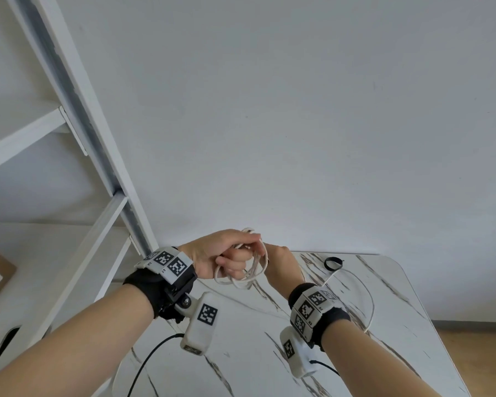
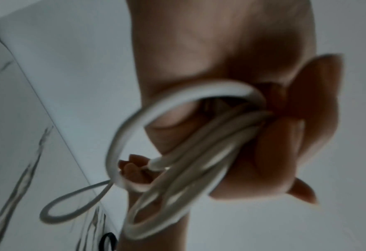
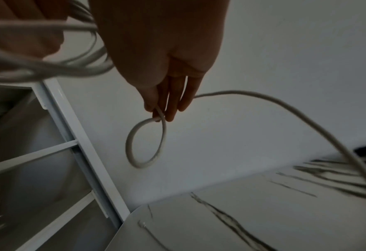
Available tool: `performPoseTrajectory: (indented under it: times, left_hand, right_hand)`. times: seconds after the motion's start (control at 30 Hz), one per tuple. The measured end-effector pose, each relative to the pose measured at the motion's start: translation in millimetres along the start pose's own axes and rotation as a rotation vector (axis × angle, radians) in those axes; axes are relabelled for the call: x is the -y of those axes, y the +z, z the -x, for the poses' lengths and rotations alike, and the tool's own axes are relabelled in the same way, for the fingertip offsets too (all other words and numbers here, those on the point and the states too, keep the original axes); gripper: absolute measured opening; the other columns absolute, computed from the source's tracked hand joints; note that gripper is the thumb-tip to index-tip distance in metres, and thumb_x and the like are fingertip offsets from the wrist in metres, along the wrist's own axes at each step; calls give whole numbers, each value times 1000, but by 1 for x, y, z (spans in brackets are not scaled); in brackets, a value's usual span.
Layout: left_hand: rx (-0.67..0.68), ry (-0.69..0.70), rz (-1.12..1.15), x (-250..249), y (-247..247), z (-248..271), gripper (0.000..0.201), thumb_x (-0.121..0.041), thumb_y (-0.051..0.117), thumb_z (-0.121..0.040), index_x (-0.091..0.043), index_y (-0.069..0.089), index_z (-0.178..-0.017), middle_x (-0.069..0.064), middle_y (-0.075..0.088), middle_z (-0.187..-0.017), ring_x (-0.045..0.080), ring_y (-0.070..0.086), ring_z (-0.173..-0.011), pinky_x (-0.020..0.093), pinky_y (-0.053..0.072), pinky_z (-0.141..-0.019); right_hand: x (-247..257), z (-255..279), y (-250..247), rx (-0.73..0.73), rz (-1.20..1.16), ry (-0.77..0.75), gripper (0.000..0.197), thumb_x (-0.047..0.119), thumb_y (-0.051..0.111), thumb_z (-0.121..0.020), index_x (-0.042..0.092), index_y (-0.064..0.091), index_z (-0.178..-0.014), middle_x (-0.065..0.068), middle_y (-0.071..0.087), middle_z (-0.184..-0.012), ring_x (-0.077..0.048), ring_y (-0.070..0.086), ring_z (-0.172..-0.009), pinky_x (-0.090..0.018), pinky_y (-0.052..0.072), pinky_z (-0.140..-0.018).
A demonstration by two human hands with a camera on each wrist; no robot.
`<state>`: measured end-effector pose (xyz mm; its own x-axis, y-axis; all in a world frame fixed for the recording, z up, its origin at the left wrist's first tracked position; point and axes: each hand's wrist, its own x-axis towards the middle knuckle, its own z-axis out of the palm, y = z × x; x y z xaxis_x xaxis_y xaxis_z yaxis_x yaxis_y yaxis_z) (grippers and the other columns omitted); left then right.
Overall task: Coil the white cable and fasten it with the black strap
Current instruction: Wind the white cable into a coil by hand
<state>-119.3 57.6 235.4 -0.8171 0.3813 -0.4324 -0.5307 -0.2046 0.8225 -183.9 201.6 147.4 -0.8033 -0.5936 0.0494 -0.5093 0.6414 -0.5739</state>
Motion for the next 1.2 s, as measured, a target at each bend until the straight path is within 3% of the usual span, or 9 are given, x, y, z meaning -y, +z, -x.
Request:
performPoseTrajectory:
  times: [0.2,0.3,0.43,0.53,0.7,0.93,1.0,1.07,1.2]
  left_hand:
    - [-53,228,250,-8,-5,-3,37,-29,43,-93,-6,68,-107,-10,29,-39,2,29,-33,17,34,-45]
    - [-119,301,352,-11,-10,-4,40,-29,44,-93,-6,59,-122,-9,29,-41,3,31,-35,16,37,-47]
    - [-220,383,491,-15,-18,-8,44,-28,41,-98,-6,47,-134,-8,29,-42,5,31,-36,16,39,-47]
    - [-293,452,564,-21,-25,-10,44,-28,43,-98,-7,44,-136,-7,29,-44,6,32,-37,18,40,-49]
    - [-393,496,653,-26,-36,-16,39,-27,48,-97,-11,47,-132,-6,34,-46,8,37,-41,21,37,-60]
    - [-453,525,687,-32,-52,-18,7,-24,54,-94,-18,51,-97,-5,40,-47,10,44,-43,22,41,-60]
    - [-465,509,655,-29,-56,-21,10,-24,54,-94,-19,51,-102,-4,42,-48,11,47,-45,23,40,-63]
    - [-481,495,625,-24,-58,-25,19,-23,54,-94,-19,51,-112,-4,43,-49,12,48,-48,23,41,-65]
    - [-486,485,594,-18,-54,-32,27,-21,52,-95,-17,52,-122,-4,44,-49,13,46,-53,24,41,-67]
  right_hand:
    - [-9,-2,14,-17,-34,134,13,16,48,-90,15,52,-78,-3,62,-72,-25,57,-67,-31,43,-55]
    - [-11,-4,15,19,-76,179,15,16,50,-87,15,62,-95,-2,72,-90,-21,66,-83,-36,55,-72]
    - [-15,-2,14,61,-79,225,16,16,50,-85,17,63,-95,0,72,-94,-21,66,-87,-35,56,-75]
    - [-18,5,15,133,-68,217,16,18,51,-88,17,61,-100,0,72,-95,-20,65,-87,-35,55,-77]
    - [-14,16,21,94,-244,162,18,28,49,-92,21,46,-107,-1,73,-80,-10,54,-56,-29,43,-60]
    - [-21,19,19,9,-254,146,6,20,39,-96,15,36,-98,-1,57,-61,-25,52,-57,-38,46,-58]
    - [-22,17,17,17,-155,84,11,23,35,-98,12,38,-96,1,47,-56,-27,45,-53,-39,41,-54]
    - [-21,16,14,32,-35,35,19,29,32,-99,14,44,-101,-5,57,-64,-32,53,-61,-40,44,-58]
    - [-15,16,8,107,147,-74,30,29,29,-100,20,49,-120,-2,66,-114,-30,62,-98,-36,48,-74]
